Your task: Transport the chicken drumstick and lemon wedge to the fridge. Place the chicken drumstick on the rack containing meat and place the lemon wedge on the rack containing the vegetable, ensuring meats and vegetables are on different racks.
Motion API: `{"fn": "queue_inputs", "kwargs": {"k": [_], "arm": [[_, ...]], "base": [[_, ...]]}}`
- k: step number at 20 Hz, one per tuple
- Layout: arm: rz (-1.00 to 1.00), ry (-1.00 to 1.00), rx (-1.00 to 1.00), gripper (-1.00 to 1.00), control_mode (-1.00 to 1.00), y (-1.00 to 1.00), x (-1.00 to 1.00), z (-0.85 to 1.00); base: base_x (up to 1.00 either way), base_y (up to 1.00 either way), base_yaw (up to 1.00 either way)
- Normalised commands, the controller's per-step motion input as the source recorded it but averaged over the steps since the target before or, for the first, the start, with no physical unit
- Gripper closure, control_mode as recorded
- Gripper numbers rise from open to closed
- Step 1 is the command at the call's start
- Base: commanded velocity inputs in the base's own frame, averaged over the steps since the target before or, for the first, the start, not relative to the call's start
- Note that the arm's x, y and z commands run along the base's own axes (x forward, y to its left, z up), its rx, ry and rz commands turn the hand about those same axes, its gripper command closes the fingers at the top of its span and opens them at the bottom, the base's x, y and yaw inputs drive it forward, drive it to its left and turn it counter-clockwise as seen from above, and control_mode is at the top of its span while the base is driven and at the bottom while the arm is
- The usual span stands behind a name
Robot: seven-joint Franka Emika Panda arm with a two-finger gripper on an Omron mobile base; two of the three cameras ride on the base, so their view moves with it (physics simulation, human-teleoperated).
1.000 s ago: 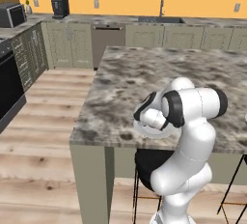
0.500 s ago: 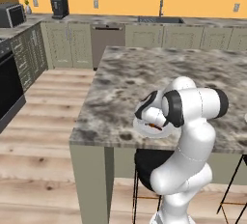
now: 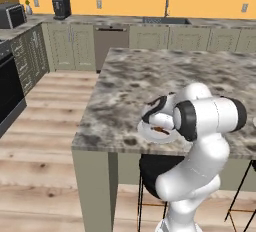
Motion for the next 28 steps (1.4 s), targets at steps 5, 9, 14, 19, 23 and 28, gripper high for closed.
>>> {"fn": "queue_inputs", "kwargs": {"k": [5,9,14,19,23,28], "arm": [[0.0,-0.23,-0.02,1.0,-1.0,-0.09,-0.94,1.0],[0.0,-0.05,0.0,1.0,-1.0,-0.17,-0.98,1.0],[0.0,0.14,0.01,1.0,-1.0,-0.24,-0.94,1.0],[0.0,0.16,0.0,1.0,-1.0,-0.19,-0.67,1.0],[0.0,0.08,0.01,1.0,-1.0,-0.07,-0.5,1.0],[0.0,0.12,0.0,1.0,-1.0,-0.21,-0.52,1.0]], "base": [[0.0,0.0,0.0],[0.0,0.0,0.0],[0.0,0.0,0.0],[0.0,0.0,0.0],[0.0,0.0,0.0],[0.0,0.0,0.0]]}}
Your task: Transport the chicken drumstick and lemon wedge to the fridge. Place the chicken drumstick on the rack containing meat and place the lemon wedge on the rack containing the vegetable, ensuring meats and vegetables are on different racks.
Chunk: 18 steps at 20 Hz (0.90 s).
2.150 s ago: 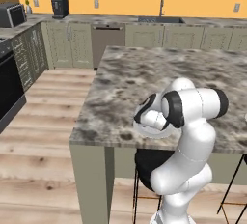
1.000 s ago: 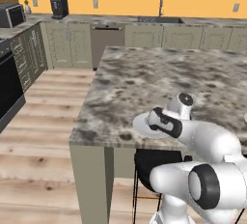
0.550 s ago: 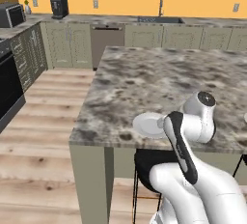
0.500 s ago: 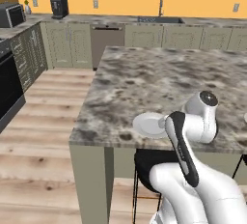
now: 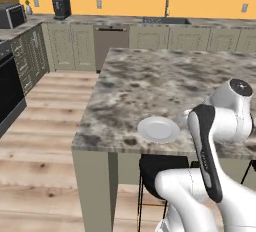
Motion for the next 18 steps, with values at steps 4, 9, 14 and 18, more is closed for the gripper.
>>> {"fn": "queue_inputs", "kwargs": {"k": [4,9,14,18], "arm": [[0.0,0.21,0.0,1.0,-1.0,-0.17,-0.5,1.0],[0.0,0.01,0.0,1.0,-1.0,0.0,-0.74,0.82],[-0.01,-0.46,0.0,1.0,-1.0,0.04,-0.88,0.35],[-0.03,-0.07,0.0,1.0,-1.0,0.18,-0.2,0.24]], "base": [[0.0,0.0,0.0],[0.0,0.0,0.0],[0.0,0.0,0.0],[0.0,0.0,0.0]]}}
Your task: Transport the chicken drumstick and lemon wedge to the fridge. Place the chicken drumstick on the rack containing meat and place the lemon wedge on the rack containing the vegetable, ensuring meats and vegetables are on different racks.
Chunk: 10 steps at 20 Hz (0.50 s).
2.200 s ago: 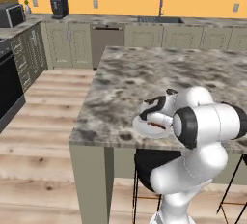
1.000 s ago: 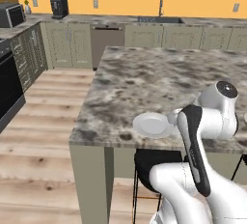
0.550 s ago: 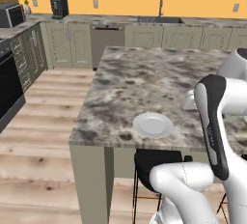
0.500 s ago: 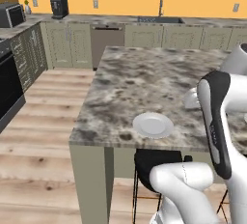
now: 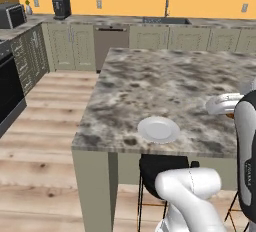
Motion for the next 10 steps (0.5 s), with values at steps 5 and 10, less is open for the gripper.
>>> {"fn": "queue_inputs", "kwargs": {"k": [5,10], "arm": [[0.0,0.03,0.0,1.0,-1.0,0.23,0.21,-0.38],[0.0,0.0,0.0,1.0,-1.0,0.1,0.01,-0.07]], "base": [[0.0,0.0,0.0],[0.0,0.0,0.0]]}}
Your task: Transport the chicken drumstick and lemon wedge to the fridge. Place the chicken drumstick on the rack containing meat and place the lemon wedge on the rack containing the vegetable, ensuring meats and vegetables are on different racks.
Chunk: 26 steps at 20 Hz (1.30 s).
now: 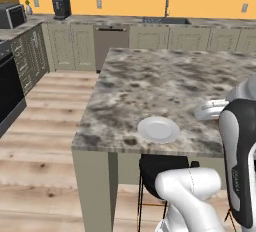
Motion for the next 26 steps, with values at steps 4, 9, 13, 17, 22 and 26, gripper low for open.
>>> {"fn": "queue_inputs", "kwargs": {"k": [4,9,13,17,22,26], "arm": [[0.0,-0.01,0.0,1.0,1.0,0.0,0.0,0.07],[0.0,0.0,0.0,1.0,1.0,0.0,0.0,0.0],[0.0,0.0,0.0,1.0,1.0,0.0,0.0,0.0],[0.0,0.0,0.0,1.0,1.0,0.0,0.0,0.0],[0.0,0.0,0.0,1.0,1.0,0.0,0.0,0.0],[0.0,0.0,0.0,1.0,1.0,0.0,0.0,0.0]], "base": [[0.07,0.0,0.0],[-0.09,-0.12,-0.57],[0.0,0.0,-1.0],[0.0,0.0,-1.0],[0.0,-0.08,-0.99],[0.05,-0.9,-0.68]]}}
